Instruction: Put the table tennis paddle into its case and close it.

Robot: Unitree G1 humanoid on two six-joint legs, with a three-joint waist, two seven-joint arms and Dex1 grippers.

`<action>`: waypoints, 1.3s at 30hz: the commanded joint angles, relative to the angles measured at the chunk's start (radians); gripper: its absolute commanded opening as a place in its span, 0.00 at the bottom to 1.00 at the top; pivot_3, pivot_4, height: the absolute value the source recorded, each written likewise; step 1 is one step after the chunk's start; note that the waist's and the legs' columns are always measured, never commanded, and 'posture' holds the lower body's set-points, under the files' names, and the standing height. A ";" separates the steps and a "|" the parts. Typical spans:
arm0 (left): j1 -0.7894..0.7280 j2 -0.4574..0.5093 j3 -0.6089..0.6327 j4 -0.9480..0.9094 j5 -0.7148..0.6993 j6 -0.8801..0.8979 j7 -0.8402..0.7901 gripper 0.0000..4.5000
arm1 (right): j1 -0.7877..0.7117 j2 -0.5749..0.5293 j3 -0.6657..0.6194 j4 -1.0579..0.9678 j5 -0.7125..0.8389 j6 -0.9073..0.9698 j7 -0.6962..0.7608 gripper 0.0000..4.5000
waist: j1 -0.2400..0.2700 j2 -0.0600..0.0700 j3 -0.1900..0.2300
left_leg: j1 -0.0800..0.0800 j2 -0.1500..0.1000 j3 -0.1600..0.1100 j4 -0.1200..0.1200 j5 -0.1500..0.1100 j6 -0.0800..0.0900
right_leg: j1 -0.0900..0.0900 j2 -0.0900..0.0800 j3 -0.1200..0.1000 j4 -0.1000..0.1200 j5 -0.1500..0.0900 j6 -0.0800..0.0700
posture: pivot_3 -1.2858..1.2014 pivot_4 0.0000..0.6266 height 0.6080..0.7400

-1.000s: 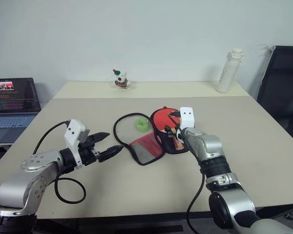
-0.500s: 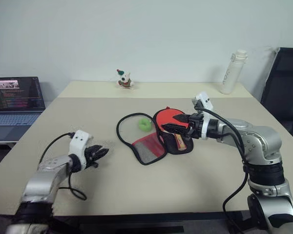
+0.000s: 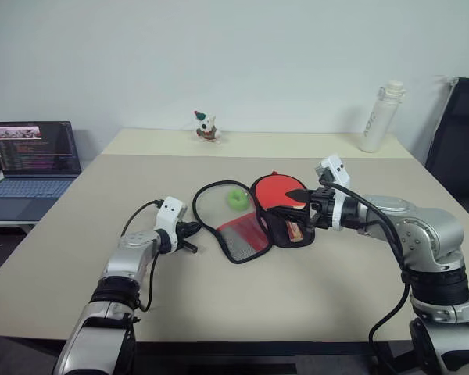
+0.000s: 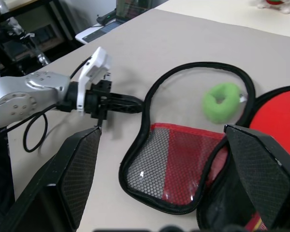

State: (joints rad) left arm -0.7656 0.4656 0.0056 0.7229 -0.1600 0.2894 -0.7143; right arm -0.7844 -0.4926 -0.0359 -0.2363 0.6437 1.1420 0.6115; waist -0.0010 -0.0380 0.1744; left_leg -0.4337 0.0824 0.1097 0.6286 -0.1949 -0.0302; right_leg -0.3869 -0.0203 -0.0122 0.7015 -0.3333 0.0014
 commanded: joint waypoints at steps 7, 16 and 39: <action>-0.236 -0.131 -0.011 -0.035 -0.020 -0.006 -0.057 0.00 | 0.034 -0.100 -0.067 -0.047 0.061 0.007 0.046 1.00 | 0.000 0.000 0.000 | -0.002 -0.001 0.001 0.000 0.001 -0.002 | -0.001 0.001 0.001 -0.004 0.000 0.000 | 0.52 0.24 1.00; -0.476 -0.292 -0.001 0.241 0.033 -0.148 0.061 0.00 | 0.039 -0.178 -0.054 0.052 0.015 -0.037 0.062 1.00 | -0.009 0.000 0.000 | -0.001 -0.003 0.003 -0.001 0.001 -0.002 | -0.001 0.001 0.002 -0.004 0.000 0.000 | 0.52 0.24 1.00; 0.138 0.037 0.164 -0.750 -0.300 0.303 -0.141 0.00 | -0.292 0.084 0.050 0.994 -0.384 -0.518 -0.049 1.00 | -0.029 0.002 0.001 | 0.000 0.001 0.003 0.000 0.002 -0.004 | 0.000 0.000 0.003 -0.002 0.000 0.000 | 0.52 0.24 1.00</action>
State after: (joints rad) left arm -0.6438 0.4879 0.1341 0.0408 -0.4293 0.5674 -0.8742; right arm -1.0471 -0.4048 0.0227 0.7079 0.2854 0.6835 0.5507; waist -0.0299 -0.0360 0.1755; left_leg -0.4335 0.0837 0.1129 0.6288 -0.1931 -0.0338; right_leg -0.3870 -0.0202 -0.0092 0.6998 -0.3333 0.0015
